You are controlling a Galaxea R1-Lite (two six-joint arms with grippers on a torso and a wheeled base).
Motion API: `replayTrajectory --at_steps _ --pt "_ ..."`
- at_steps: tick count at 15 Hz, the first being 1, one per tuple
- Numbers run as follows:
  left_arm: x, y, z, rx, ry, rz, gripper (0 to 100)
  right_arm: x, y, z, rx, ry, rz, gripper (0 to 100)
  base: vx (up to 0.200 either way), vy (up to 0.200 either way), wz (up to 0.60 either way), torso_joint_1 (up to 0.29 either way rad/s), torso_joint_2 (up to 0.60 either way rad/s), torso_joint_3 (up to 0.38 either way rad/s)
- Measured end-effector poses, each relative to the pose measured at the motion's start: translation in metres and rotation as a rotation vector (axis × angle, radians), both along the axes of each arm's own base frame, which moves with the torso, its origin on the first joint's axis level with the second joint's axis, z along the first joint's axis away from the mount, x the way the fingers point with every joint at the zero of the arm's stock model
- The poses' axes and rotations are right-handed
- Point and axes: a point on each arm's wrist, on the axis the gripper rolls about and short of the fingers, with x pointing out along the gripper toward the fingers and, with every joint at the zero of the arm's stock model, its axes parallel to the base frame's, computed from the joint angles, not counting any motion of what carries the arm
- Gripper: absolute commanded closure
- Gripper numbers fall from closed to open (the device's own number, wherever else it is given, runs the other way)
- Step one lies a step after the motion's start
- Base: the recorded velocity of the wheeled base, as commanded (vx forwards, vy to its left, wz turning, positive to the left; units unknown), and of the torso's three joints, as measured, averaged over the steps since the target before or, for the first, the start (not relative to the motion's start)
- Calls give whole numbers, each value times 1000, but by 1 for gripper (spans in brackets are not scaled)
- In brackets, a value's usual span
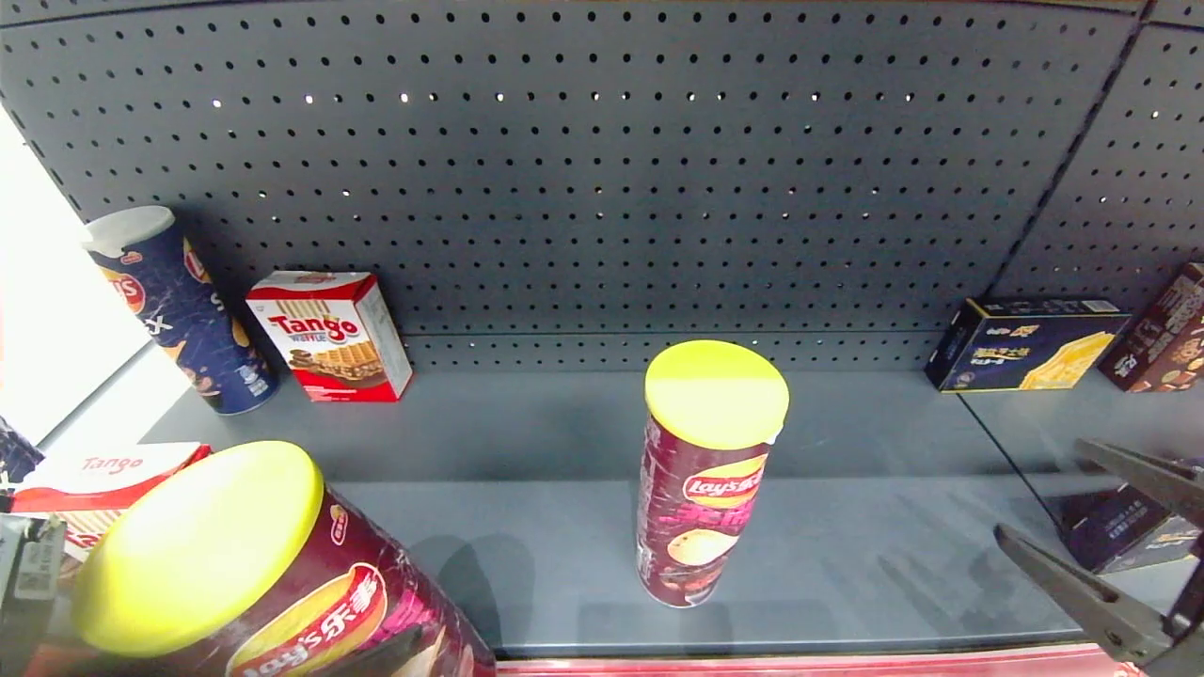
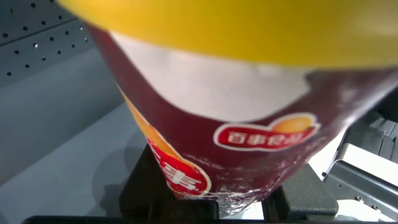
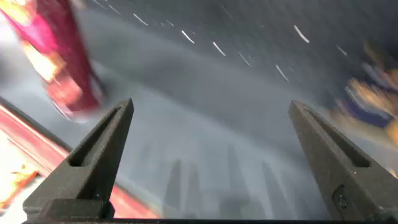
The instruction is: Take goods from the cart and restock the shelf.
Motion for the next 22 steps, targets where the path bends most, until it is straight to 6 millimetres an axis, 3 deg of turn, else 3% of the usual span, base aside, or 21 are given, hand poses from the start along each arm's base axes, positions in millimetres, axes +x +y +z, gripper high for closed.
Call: replayTrajectory --at_steps 5,10,13,16,22 --pt "0 0 3 -7 -10 -3 100 -65 -30 -34 -29 138 -343 0 0 0 0 0 0 0" --pt "0 -1 4 -6 -16 -4 100 -111 -46 -79 65 161 -427 0 0 0 0 0 0 0" --pt "0 0 2 0 -15 -4 100 -118 -47 -85 98 101 -335 0 0 0 0 0 0 0" --pt "0 0 1 3 -13 -4 100 -121 -43 -89 86 96 -114 0 0 0 0 0 0 0" --pt "0 -1 4 -2 -23 -11 100 -120 -45 -93 142 142 -143 0 0 0 0 0 0 0"
